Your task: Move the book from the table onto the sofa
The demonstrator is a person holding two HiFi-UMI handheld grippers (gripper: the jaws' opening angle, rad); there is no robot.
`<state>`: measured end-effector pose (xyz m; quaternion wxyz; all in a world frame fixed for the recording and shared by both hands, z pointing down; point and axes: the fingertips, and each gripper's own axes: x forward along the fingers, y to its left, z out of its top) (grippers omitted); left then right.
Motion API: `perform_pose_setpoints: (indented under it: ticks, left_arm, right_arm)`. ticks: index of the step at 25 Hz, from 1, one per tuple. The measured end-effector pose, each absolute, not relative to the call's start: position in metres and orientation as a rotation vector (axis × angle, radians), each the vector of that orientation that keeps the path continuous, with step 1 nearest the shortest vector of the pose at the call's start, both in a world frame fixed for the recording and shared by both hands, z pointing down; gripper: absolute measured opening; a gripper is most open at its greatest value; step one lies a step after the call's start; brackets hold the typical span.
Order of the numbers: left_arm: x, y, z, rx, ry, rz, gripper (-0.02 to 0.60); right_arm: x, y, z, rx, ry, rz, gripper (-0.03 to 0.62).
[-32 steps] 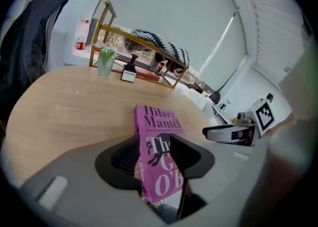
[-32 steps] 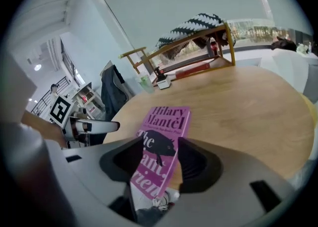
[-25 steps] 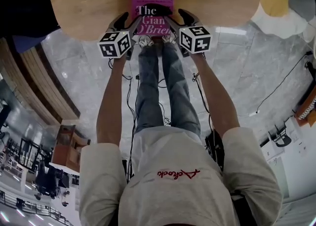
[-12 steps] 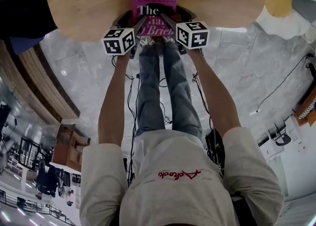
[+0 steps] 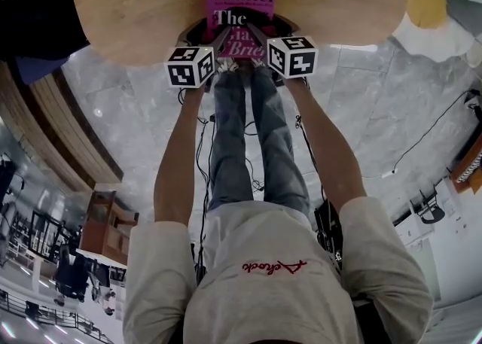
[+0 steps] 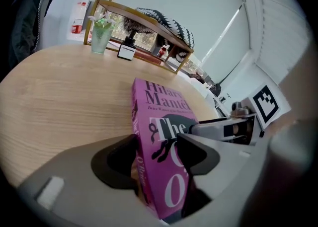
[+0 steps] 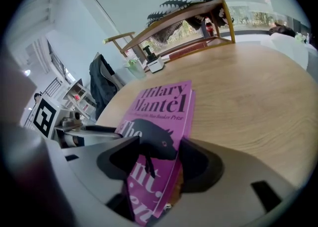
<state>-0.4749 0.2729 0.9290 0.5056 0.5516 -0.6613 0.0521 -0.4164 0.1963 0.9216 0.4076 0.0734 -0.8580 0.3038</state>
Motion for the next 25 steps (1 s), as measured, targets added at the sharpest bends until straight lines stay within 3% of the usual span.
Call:
perform_pose_setpoints:
  ticks: [12,25]
  left_arm:
    - [-0.492,0.264,0.871,1.375,-1.697,0.110,0.261]
    - [-0.527,0.240,0.724,1.467,-1.905,0.066,0.261]
  right_arm:
    - [-0.434,0.187,0.861,0.194,-2.273,0.672,0.262]
    - [-0.468,0.164,0.711,0.209,-2.493,0.520,0.261]
